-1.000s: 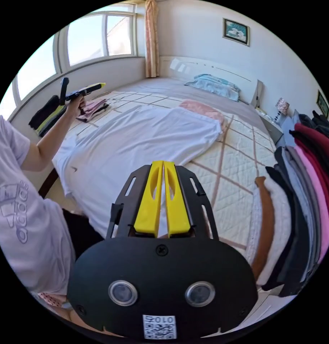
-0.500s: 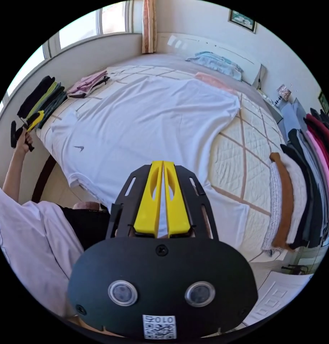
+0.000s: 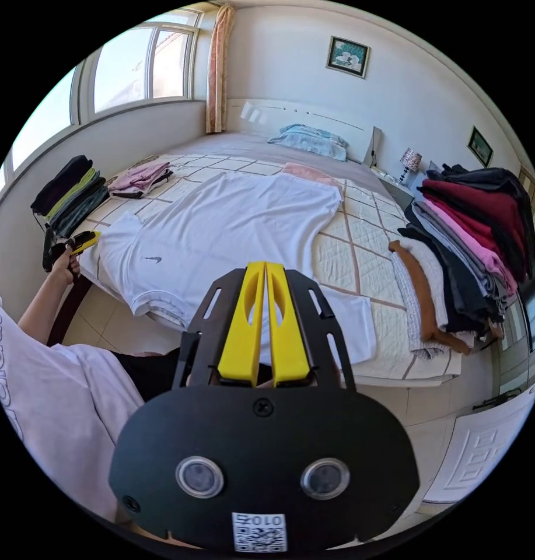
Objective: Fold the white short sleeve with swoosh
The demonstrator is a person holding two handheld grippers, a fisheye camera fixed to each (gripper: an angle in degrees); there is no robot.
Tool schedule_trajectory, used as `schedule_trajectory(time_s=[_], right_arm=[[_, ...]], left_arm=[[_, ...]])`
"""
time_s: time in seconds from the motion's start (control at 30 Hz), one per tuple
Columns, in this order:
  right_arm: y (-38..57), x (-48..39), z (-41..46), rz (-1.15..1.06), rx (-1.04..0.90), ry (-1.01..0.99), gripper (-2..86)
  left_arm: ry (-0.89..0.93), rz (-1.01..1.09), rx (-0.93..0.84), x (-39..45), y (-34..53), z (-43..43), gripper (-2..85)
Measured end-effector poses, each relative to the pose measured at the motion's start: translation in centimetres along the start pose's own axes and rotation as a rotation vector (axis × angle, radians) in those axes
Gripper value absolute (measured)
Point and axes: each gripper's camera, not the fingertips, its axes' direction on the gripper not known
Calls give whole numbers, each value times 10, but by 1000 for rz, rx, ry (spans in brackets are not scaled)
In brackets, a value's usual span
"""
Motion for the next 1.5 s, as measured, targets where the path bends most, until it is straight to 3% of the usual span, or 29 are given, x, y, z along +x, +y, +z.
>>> schedule_trajectory(time_s=[0.1,0.2,0.27,0.4,0.47,0.6,0.77,0.9,1.07,1.17,1.3,1.5], right_arm=[[9,3,-4,16,-18,-4,26],[12,0,-3,7,-11,-24,28],[10,-4,4,-3,-22,-46,29],[-3,-12,25,-21,-69,-109,29],[-8,-16,32,-26,-82,-142,29],[-20,-31,57,-94,-123,-259,32],[-57,-61,100,-205,-131,-342,46],[-97,-84,142,-260,-201,-459,65],[-93,-97,172,-209,-253,-469,64],[-80,-104,191,-236,-323,-397,53],[-70,-95,174,-228,-268,-365,36],[-59,-71,170,-187,-244,-382,33]], left_arm=[[-26,115,48,46,11,-6,11],[-98,485,1,153,28,-1,8],[-124,865,-63,256,76,21,11],[-77,1108,-167,327,162,80,32],[-133,1216,-352,337,205,126,76],[-41,1146,-328,318,225,94,109],[-320,1179,-199,266,269,46,115],[-295,1168,-211,253,300,50,100],[-453,1247,-168,257,339,77,53],[-421,1264,-149,256,342,76,22],[-331,1341,-140,249,342,59,5],[-278,1394,-288,235,342,69,17]])
